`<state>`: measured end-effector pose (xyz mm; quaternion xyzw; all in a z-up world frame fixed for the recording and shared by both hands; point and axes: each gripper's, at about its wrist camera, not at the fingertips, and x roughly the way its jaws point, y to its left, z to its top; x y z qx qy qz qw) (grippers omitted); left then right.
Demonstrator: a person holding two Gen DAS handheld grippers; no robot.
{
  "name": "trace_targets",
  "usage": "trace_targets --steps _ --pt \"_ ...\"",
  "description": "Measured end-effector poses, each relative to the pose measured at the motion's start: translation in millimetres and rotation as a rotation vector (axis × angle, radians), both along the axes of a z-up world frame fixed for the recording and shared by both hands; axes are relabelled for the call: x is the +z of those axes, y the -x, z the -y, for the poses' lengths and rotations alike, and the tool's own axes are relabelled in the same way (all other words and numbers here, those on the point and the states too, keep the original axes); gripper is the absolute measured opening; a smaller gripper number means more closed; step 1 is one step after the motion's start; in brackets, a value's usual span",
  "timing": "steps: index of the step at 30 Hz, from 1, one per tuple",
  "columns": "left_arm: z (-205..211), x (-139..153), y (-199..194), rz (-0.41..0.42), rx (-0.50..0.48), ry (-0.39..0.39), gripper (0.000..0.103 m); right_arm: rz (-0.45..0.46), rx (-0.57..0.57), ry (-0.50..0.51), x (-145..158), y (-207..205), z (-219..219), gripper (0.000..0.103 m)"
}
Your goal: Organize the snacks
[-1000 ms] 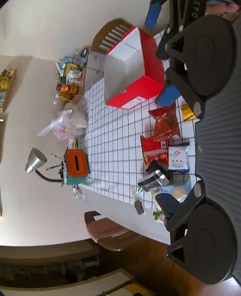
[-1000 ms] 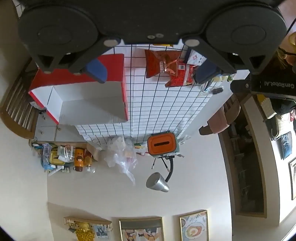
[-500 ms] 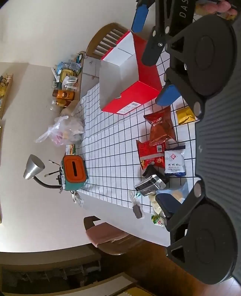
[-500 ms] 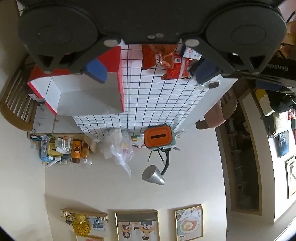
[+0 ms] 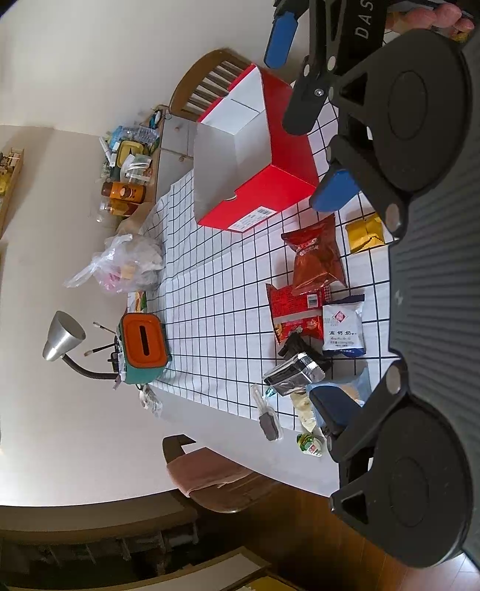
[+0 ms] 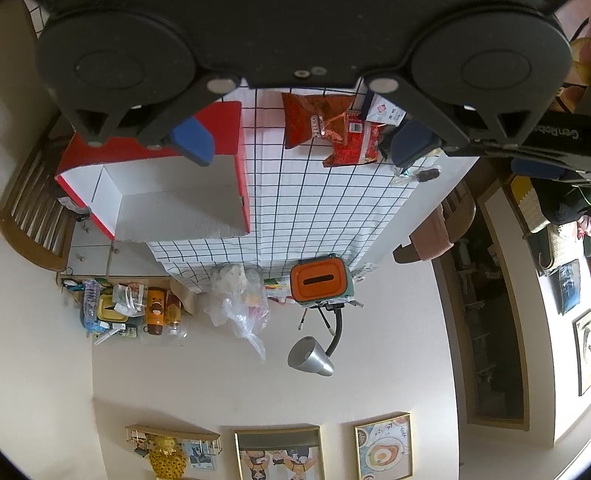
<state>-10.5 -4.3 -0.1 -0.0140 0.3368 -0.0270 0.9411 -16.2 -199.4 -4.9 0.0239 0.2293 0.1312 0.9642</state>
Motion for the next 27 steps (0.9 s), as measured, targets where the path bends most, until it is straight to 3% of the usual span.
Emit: trace_targets --steps 27 --pt "3.0 -0.2 10.2 0.001 -0.006 0.006 0.101 0.005 -0.002 0.002 -0.3 10.4 -0.2 0.102"
